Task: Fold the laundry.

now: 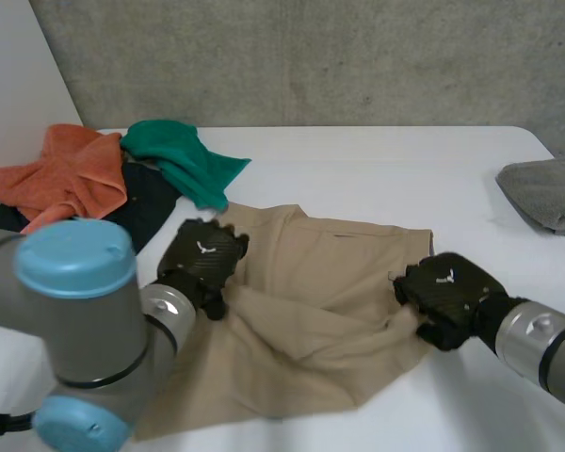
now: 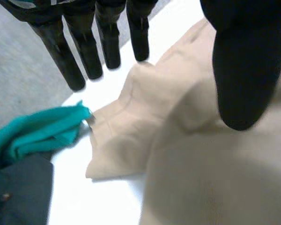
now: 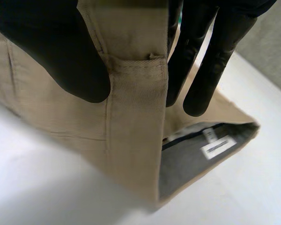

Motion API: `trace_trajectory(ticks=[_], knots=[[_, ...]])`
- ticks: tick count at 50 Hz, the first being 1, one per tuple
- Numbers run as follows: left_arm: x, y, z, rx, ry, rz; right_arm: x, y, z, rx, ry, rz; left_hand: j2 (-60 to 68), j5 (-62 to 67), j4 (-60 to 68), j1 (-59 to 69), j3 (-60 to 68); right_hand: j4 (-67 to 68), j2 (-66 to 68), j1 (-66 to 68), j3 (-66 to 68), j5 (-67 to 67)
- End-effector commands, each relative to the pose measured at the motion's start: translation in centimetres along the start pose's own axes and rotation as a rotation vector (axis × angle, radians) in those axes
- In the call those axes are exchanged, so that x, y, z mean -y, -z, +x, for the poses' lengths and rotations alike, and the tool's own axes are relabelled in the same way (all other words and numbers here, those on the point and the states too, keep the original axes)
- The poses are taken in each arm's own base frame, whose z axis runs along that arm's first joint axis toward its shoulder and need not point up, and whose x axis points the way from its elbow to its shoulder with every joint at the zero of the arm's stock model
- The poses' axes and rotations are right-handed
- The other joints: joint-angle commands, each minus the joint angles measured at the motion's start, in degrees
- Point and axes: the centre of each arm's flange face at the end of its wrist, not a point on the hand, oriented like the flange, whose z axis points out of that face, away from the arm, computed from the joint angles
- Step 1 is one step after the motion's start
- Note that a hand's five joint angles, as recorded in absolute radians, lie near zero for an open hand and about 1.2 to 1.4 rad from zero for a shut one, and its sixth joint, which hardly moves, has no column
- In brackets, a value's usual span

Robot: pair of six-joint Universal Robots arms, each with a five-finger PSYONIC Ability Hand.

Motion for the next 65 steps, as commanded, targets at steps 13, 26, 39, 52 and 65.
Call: trace_trajectory(ticks=[13, 26, 39, 52, 65], knots=[[-3.7, 9.5, -0.1, -0.064, 0.14, -0.272, -1.0, -2.5, 2.0, -0.101, -0.072, -0.025, 4.47, 3.82, 3.77, 6.36, 3.4, 12.01, 12.73, 23.51, 12.41, 13.79], [-5.8, 6.6, -0.3, -0.005, 0.153, -0.24, -1.3, -2.2, 2.0, -0.104, -0.079, -0.035, 10.52, 9.88, 9.83, 12.41, 9.46, 12.01, 12.73, 23.51, 12.41, 13.79], [-5.8, 5.7, -0.3, 0.005, 0.123, -0.2, -1.4, -2.0, 1.8, -0.099, -0.073, -0.043, 50.89, 50.24, 50.19, 52.78, 49.82, 12.01, 12.73, 23.51, 12.41, 13.79], [7.5, 10.9, -6.4, 0.193, 0.01, 0.252, 9.8, 6.3, 4.7, -0.295, 0.279, 0.174, 50.89, 50.24, 50.19, 52.78, 49.82, 12.01, 12.73, 23.51, 12.41, 13.79], [14.4, 12.9, -9.6, 0.266, 0.015, 0.432, 14.7, 8.8, 7.8, -0.389, 0.319, 0.234, 50.89, 50.24, 50.19, 52.78, 49.82, 12.01, 12.73, 23.51, 12.41, 13.79]])
